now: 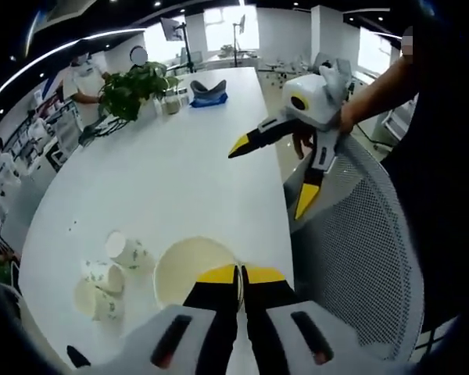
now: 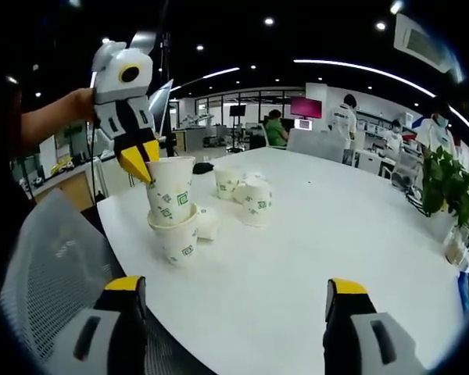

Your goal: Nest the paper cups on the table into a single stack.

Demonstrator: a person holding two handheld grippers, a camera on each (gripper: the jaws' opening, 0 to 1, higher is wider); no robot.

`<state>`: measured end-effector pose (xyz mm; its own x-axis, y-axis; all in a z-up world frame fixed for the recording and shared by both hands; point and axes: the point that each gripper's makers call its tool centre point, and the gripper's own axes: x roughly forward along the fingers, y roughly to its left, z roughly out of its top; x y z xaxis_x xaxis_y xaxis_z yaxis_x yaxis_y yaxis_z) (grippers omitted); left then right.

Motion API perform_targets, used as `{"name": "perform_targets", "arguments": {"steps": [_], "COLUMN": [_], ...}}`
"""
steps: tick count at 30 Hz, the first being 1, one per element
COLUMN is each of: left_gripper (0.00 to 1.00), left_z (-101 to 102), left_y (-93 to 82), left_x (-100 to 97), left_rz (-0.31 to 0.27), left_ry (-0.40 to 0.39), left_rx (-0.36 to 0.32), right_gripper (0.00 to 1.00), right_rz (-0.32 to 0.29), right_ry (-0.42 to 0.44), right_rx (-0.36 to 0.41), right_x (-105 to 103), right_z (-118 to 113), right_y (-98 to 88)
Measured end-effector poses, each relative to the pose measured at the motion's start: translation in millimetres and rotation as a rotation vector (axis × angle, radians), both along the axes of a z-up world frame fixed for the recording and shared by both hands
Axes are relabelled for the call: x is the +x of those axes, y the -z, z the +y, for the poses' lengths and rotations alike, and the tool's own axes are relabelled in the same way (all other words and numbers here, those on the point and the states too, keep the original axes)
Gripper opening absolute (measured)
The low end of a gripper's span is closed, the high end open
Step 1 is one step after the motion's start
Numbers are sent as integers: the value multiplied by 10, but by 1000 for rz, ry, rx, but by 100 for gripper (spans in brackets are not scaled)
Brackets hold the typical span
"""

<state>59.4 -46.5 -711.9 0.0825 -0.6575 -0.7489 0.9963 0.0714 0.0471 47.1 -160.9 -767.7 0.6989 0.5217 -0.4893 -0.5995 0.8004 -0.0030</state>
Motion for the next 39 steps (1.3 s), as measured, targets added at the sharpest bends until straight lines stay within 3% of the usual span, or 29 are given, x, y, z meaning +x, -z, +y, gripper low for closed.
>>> {"name": "perform_targets", "arguments": {"steps": [12,22,26,29,39], "left_gripper": [0,0,0,2,2], "left_z": [14,-34,-35,-48,-52], "left_y": [250,327,397,450,594], "left_x": [35,10,-2,-38,-42], "left_rz": [2,26,54,117,149], "left_ry": [-15,-20,-27,-41,-38], "left_rx": [22,13,10,-8,-16], "right_gripper": [96,96,96,95,95], "right_rz": [0,3,4,7,9], "right_ry": [7,6,5,3,7], "right_rx": [-3,-7,-7,-8,-12], "right_x": [4,2,2,-3,2], "right_z": [-13,-19,-20,-12,-19], "right_y": [9,23,25,24,24]}}
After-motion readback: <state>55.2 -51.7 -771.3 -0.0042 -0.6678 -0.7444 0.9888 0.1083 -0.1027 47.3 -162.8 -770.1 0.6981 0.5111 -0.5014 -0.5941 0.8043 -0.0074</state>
